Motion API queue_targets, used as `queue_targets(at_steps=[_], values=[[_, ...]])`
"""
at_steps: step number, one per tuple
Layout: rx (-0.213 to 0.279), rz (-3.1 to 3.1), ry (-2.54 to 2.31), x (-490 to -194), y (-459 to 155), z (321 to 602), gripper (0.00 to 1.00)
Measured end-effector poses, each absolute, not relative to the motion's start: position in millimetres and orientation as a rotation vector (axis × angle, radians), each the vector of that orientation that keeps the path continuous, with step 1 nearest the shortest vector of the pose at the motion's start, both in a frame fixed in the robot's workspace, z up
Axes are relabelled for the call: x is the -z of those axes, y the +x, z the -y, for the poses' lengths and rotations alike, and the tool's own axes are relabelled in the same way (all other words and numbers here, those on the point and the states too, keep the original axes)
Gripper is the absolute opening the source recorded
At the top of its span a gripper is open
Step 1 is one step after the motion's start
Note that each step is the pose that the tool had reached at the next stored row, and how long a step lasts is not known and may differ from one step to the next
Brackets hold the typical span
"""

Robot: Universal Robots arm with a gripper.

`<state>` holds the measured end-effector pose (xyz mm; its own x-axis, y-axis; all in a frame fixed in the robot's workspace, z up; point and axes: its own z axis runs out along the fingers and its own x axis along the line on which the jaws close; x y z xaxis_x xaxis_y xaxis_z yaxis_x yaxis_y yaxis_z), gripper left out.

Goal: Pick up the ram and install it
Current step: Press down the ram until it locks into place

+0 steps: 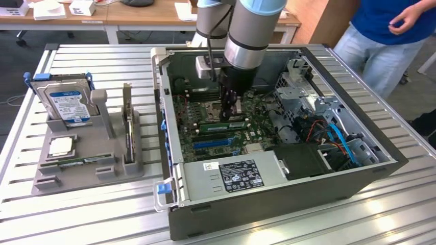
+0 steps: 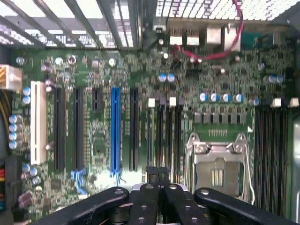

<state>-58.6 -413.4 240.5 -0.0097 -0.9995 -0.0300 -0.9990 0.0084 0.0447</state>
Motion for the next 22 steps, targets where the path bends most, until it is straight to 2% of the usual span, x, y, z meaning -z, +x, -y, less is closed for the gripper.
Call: queue_targets(at_steps=[22], values=[[0.082,2.224,2.204,-240,-81,415,0.1]])
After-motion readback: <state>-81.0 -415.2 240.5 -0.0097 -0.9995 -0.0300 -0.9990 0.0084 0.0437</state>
